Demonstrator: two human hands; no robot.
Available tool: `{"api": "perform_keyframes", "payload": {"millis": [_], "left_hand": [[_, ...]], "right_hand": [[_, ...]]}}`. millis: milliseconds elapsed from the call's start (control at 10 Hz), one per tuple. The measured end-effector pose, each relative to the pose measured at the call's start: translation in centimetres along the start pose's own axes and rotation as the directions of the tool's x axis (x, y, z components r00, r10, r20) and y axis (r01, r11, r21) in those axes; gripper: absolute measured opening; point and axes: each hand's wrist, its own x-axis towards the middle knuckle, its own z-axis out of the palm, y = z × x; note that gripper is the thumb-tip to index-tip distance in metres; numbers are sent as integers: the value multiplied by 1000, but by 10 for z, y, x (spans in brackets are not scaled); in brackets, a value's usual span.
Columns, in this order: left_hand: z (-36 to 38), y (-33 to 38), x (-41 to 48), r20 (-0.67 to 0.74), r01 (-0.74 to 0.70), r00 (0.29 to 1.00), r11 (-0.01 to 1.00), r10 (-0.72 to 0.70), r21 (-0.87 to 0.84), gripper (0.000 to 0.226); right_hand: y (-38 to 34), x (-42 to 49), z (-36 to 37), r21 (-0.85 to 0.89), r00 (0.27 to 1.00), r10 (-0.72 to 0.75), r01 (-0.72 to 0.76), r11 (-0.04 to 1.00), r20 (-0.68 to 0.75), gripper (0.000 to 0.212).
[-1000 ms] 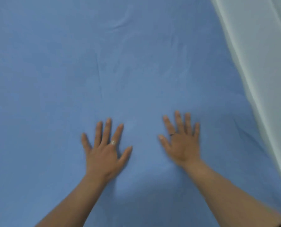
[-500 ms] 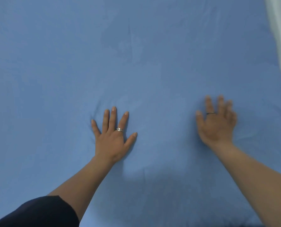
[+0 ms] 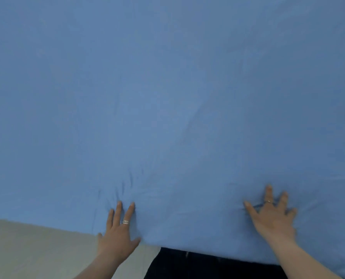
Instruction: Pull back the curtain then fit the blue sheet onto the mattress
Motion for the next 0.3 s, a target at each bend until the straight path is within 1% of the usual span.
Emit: {"api": "perform_keyframes", "payload": {"millis": [100, 200, 300], "left_hand": [[-23, -15, -15, 154, 52, 988, 988, -29, -144, 87], [-50, -13, -28, 252, 144, 965, 946, -70, -289, 58], [-100, 10, -46, 207, 79, 978, 916, 5, -393, 50]], "right_hand": [[-29, -7, -33, 58, 989, -20, 12, 998, 144, 85], [-64, -30, -58, 5, 950, -160, 165, 986, 270, 33], [-104, -67, -89, 45, 897, -341, 343, 938, 280, 25]]}}
